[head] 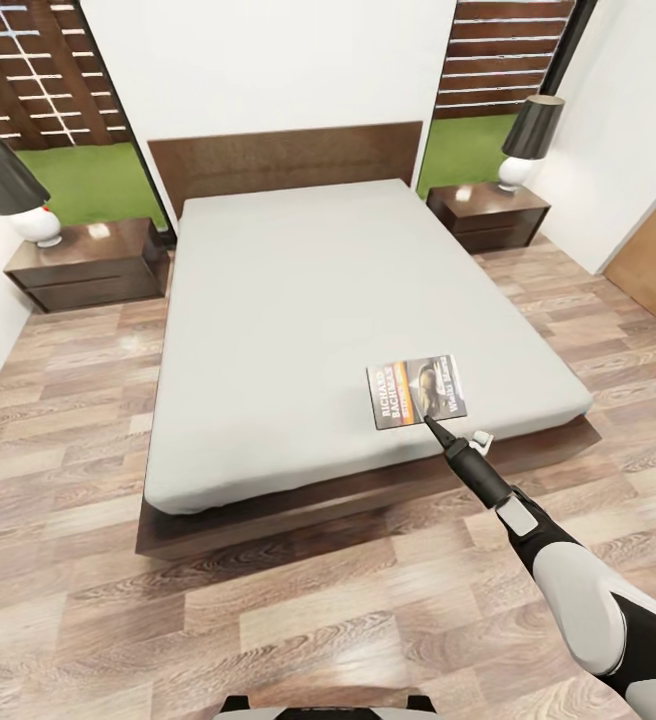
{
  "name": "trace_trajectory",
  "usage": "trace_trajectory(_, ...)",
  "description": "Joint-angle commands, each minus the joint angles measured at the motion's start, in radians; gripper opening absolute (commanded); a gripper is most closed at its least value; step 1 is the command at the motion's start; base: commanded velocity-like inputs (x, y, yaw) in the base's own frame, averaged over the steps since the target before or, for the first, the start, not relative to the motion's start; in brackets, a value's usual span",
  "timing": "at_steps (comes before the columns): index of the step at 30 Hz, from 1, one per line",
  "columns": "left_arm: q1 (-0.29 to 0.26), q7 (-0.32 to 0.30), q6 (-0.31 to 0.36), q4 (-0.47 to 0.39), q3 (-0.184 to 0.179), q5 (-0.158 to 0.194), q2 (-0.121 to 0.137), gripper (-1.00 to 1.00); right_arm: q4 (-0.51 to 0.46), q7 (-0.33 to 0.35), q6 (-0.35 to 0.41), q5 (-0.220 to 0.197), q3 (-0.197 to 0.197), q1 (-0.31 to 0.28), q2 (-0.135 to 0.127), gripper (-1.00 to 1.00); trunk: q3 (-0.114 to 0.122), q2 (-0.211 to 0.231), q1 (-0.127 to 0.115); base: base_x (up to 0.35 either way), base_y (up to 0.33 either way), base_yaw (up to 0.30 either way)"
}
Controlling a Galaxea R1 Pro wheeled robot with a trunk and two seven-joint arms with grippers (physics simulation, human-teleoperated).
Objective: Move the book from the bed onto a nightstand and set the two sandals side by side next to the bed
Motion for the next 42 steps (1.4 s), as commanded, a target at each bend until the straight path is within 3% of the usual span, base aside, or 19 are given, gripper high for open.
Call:
trace_trajectory(1, -0.001, 0.002, 0.004, -0.001, 0.003, -0.006, 0.0, 1.0, 0.001, 0.003, 0.009, -0.009, 0.002, -0.001, 0.0, -1.0, 0.0, -0.001, 0.001, 0.0, 0.0, 0.0)
trace_trajectory(42, -0.001, 0.002, 0.003, -0.001, 0.003, -0.006, -0.009, 1.0, 0.0, 0.002, 0.007, -0.011, 0.002, -0.001, -0.001, -1.0, 0.067, -0.001, 0.001, 0.0, 0.0, 0.0)
